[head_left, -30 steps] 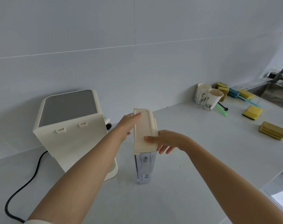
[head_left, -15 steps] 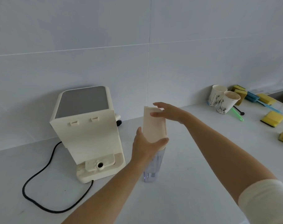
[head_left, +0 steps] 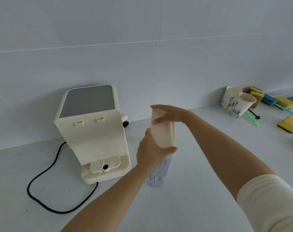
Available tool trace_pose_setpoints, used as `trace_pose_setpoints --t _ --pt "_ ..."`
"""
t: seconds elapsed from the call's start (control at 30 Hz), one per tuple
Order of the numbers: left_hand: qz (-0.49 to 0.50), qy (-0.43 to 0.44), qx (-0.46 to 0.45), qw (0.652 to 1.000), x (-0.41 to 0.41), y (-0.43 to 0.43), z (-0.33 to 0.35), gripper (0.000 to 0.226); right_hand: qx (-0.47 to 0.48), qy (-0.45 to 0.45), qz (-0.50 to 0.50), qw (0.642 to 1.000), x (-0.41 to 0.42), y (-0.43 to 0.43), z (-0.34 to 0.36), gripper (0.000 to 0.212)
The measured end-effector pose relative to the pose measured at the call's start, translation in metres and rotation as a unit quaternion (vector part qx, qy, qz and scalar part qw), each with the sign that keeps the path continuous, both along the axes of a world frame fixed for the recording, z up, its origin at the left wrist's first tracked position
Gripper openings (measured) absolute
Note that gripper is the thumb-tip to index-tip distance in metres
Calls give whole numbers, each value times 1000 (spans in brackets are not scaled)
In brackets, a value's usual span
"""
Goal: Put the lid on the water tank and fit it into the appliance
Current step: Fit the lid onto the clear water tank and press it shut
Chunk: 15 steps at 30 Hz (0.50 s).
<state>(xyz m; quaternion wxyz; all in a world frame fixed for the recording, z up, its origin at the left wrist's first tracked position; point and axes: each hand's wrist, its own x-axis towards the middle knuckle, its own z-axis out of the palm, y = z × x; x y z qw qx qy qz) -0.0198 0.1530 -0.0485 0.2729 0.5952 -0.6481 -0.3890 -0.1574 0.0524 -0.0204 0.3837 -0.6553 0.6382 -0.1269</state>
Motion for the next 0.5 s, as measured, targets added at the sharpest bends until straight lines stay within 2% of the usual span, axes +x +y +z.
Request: trace_pose_setpoints --t 0.2,0.43,0.5 --pt "-52 -41 -4 998 10 -3 6 82 0 45 -5 999 -10 1 -3 69" --pt "-92 -52 -25 994 36 -18 14 54 -33 64 -62 995 -21 15 -7 64" --pt "-87 -46 -40 994 48 -25 16 61 -34 56 -81 995 -23 19 -8 65"
